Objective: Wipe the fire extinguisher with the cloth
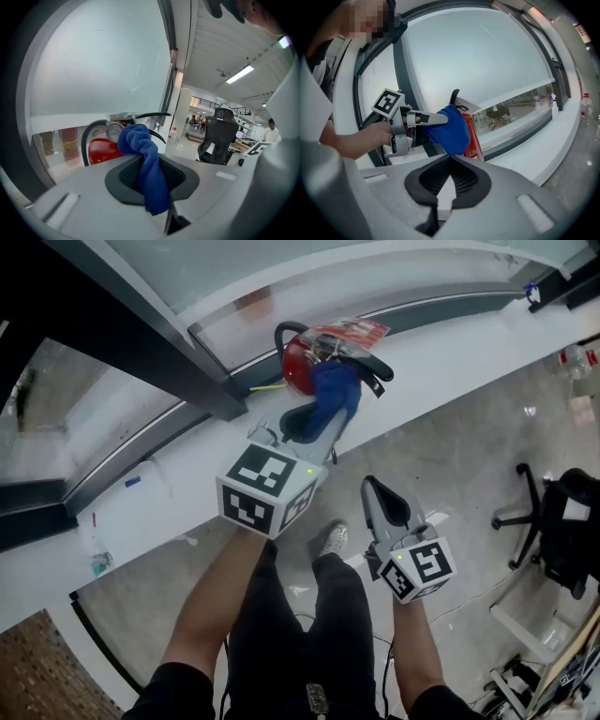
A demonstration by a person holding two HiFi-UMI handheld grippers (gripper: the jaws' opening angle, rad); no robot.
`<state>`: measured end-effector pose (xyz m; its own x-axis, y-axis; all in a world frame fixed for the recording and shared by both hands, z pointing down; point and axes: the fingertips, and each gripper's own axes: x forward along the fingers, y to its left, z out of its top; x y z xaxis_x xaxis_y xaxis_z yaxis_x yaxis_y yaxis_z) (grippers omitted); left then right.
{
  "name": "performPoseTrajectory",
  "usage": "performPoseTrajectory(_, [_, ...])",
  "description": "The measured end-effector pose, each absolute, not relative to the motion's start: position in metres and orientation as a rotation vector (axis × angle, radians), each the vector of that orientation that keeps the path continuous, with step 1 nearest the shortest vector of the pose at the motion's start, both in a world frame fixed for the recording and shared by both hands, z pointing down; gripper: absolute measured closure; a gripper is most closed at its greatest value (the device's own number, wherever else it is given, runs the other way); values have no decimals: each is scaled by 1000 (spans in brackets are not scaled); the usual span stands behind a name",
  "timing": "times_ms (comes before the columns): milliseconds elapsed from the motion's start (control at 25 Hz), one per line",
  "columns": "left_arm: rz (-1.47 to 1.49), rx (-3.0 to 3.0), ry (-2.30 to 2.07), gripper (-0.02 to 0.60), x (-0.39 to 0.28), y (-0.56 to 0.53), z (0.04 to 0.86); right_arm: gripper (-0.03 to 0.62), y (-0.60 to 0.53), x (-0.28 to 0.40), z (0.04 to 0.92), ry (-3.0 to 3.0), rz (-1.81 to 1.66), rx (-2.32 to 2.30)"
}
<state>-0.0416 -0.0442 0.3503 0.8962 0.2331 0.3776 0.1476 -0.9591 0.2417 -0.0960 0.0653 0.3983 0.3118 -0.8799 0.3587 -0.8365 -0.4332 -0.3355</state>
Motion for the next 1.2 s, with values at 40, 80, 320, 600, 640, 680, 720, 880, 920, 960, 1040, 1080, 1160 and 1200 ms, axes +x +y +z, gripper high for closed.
performPoseTrajectory(40, [612,2844,289,518,-38,-37,352,591,71,-92,397,1626,-760,-2472])
performPoseTrajectory(80, [624,2835,286,518,-35,-30,355,591,77,-88,396,1627,-756,-2472])
performPoseTrajectory(320, [794,2774,292,518,-11,4,384,591,112,-72,396,1614,-760,-2471])
performPoseTrajectory(600, [661,2750,-47,518,-1,-34,358,591,130,-63,400,1631,-765,-2441])
performPoseTrajectory(640, [650,2752,-74,518,-1,-38,355,591,130,-62,400,1637,-764,-2436])
performPoseTrajectory(680, [643,2755,-98,518,-2,-41,353,591,129,-61,399,1645,-762,-2429])
performPoseTrajectory(720, [637,2755,-122,518,-4,-45,352,591,127,-61,399,1655,-760,-2422])
performPoseTrajectory(880, [609,2738,-208,518,-21,-62,352,591,116,-63,399,1702,-764,-2396])
performPoseTrajectory(920, [607,2738,-219,518,-26,-66,352,591,114,-63,400,1713,-767,-2392])
performPoseTrajectory(960, [609,2742,-226,518,-31,-69,353,591,111,-64,401,1722,-770,-2387])
performPoseTrajectory(1040, [621,2754,-236,518,-41,-76,358,591,104,-67,404,1740,-781,-2379])
performPoseTrajectory(1080, [630,2763,-244,518,-45,-81,360,591,100,-70,406,1750,-787,-2374])
performPoseTrajectory(1160, [651,2787,-275,518,-54,-95,365,591,92,-76,410,1773,-803,-2362])
performPoseTrajectory(1200, [663,2803,-290,518,-58,-103,367,591,88,-79,413,1784,-812,-2358])
